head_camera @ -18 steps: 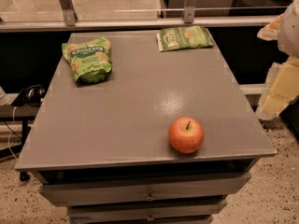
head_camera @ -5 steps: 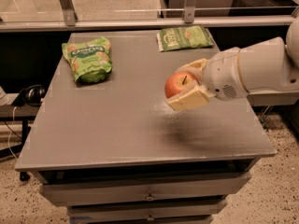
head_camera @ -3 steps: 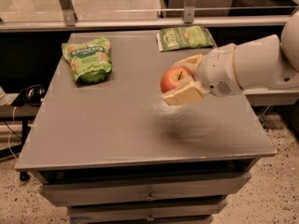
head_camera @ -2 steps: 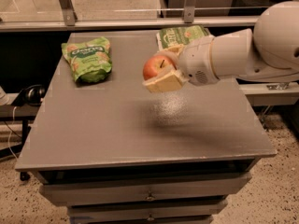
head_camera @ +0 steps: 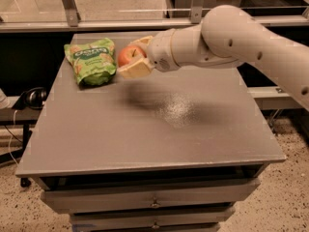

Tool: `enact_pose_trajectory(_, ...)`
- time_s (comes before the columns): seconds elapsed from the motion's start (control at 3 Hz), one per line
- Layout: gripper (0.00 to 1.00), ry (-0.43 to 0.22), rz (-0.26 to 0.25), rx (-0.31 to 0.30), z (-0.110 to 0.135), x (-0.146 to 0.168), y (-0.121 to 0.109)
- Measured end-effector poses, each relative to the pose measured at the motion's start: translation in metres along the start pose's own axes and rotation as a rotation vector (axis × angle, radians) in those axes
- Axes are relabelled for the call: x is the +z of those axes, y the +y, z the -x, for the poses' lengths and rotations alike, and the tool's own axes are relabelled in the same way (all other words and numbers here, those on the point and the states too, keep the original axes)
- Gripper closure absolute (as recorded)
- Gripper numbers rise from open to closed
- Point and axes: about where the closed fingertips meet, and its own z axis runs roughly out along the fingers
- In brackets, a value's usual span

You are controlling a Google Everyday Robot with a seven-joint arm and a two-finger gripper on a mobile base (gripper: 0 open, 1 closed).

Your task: Move apple near green rice chip bag

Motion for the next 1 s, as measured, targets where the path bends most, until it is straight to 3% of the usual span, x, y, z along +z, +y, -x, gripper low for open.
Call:
enact_pose_trajectory(0.33, 1.0, -0.006, 0.019, -0.008, -0.009, 0.04, -0.018)
enact_pose_trajectory(1.0, 1.0, 0.004, 0.049, -0.038, -0.015, 0.072, -0.029)
